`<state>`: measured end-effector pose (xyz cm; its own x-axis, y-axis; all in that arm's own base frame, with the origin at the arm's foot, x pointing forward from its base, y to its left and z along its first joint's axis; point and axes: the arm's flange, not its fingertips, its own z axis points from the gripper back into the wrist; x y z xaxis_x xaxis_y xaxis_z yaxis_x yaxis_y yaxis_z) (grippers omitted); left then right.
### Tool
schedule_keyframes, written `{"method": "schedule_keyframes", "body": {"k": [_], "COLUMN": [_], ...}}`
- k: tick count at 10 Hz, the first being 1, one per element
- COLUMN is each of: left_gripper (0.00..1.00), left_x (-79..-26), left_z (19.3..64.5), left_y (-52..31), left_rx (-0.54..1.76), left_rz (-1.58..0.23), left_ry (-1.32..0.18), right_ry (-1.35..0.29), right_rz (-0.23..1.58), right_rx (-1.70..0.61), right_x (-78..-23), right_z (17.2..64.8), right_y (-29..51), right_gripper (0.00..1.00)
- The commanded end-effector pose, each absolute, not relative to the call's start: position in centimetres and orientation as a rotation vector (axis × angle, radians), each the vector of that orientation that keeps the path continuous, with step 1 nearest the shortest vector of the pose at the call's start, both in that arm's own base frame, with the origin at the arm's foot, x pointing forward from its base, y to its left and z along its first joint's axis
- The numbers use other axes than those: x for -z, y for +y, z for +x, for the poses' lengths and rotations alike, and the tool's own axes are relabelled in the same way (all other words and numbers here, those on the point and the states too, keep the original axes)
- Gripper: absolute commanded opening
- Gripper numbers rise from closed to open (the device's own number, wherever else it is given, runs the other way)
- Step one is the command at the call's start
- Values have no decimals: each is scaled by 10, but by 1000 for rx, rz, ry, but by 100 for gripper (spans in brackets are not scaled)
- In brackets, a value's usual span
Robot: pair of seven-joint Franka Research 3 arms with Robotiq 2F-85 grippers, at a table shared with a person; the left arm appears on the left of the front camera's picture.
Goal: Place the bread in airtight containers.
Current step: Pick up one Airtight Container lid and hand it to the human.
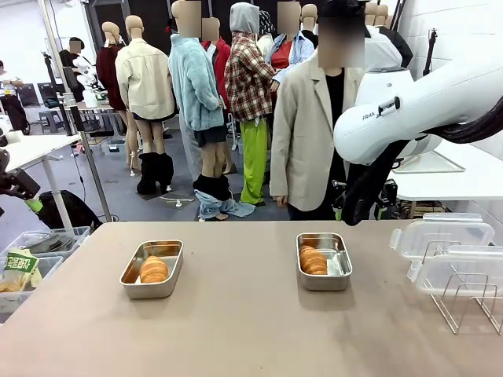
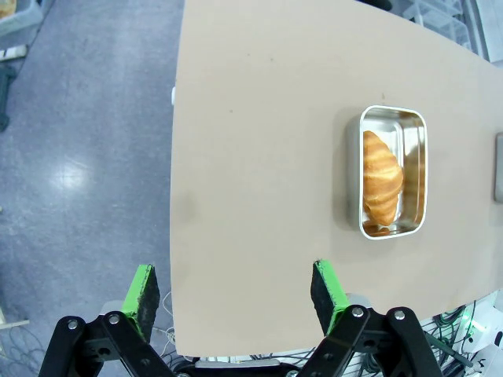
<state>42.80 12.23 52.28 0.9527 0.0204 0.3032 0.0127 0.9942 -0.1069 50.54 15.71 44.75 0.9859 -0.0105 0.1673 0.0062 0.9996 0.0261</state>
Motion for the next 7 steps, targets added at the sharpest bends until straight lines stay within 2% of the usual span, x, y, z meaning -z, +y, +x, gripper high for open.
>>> {"method": "schedule_keyframes", "body": {"k": [1, 7], "left_gripper": [100, 100], "left_x": [-524, -524], "left_z": [427, 427], "left_y": [123, 123], "left_rx": [-8, -8], "left_rz": [-108, -108], "left_ry": [-316, -316], "right_ry": [-177, -177], "right_rz": [31, 31], "right_rx": [25, 25], "right_x": [-446, -446], "right_z": [506, 506], "right_y": [159, 159], "right_gripper": [100, 100]}}
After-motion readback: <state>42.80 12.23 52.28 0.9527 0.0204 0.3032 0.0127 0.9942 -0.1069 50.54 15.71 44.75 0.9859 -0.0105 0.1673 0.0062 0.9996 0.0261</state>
